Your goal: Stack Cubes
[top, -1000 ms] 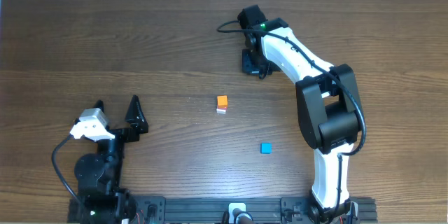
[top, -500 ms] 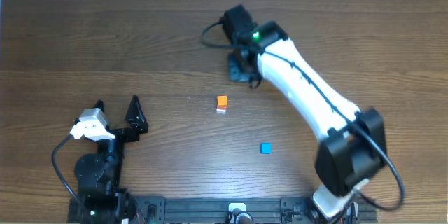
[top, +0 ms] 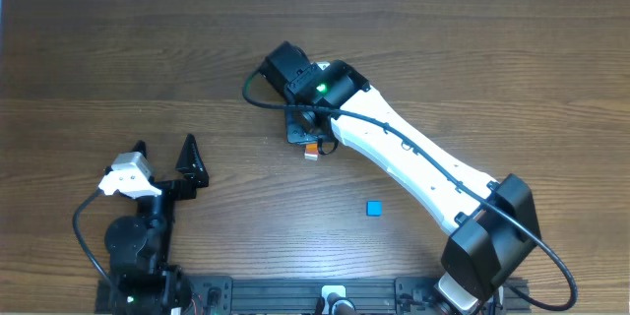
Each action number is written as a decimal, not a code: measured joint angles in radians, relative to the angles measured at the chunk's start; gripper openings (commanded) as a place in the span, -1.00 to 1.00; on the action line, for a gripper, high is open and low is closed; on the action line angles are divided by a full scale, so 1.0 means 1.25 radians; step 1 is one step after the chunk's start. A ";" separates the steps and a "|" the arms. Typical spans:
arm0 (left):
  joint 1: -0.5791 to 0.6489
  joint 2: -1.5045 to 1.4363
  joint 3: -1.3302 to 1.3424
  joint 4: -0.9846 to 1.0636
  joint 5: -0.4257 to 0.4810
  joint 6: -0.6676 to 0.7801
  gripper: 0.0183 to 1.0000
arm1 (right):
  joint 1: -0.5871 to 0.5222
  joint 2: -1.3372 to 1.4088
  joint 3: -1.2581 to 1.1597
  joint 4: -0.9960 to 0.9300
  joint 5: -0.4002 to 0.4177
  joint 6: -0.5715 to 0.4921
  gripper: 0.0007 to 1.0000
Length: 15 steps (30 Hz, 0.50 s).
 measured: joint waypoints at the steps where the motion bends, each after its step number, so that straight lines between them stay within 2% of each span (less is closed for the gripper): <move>1: 0.000 0.000 0.000 0.000 0.000 0.000 1.00 | 0.000 0.000 0.000 -0.009 0.000 0.006 -0.98; 15: 0.000 0.000 0.000 0.000 0.000 0.000 1.00 | 0.010 0.071 0.000 -0.024 -0.003 0.059 -0.98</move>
